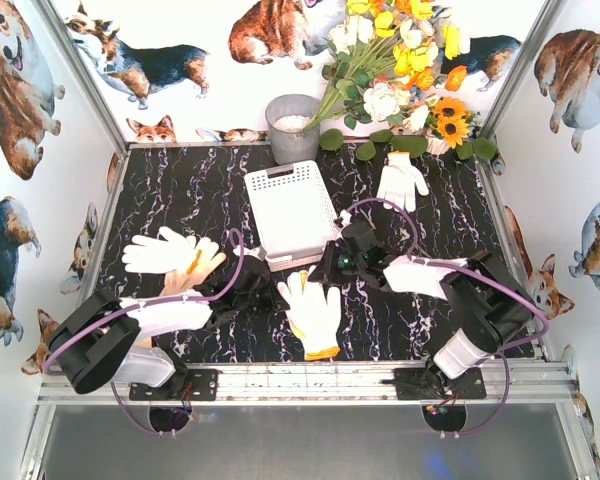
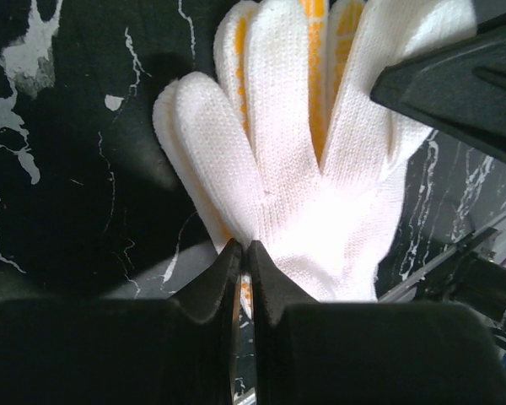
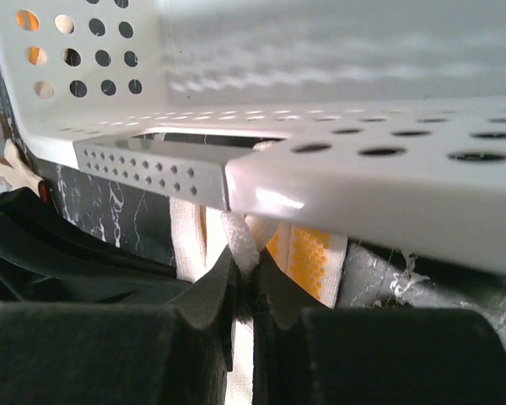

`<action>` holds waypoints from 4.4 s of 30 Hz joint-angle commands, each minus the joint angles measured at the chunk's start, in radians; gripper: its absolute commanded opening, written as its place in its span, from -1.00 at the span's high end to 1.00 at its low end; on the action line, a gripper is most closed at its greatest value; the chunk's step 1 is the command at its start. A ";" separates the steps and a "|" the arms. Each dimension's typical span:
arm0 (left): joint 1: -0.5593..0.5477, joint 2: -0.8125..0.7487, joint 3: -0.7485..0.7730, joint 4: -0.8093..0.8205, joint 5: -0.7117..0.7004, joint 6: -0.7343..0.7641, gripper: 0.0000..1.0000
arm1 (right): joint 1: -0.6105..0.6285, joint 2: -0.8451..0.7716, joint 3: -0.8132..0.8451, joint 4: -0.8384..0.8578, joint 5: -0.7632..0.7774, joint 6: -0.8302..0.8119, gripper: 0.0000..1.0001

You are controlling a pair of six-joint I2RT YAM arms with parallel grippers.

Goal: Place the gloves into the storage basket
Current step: Pair the glove with the glove.

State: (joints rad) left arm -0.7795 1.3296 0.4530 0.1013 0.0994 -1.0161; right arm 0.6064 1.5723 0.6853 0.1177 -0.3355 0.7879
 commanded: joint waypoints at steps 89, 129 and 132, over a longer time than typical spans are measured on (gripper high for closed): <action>-0.013 0.154 0.008 0.189 0.266 0.254 0.70 | 0.253 0.214 0.414 -0.467 0.608 -0.119 0.44; -0.015 0.067 -0.011 0.153 0.250 0.251 0.46 | 0.293 0.075 0.396 -0.377 0.519 -0.177 0.16; -0.016 0.008 -0.016 0.146 0.253 0.253 0.28 | 0.291 -0.011 0.372 -0.398 0.525 -0.179 0.06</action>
State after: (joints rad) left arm -0.7891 1.4036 0.4454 0.2554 0.3439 -0.7834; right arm 0.8890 1.7065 1.0702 -0.3172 0.1844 0.6266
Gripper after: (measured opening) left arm 0.325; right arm 0.449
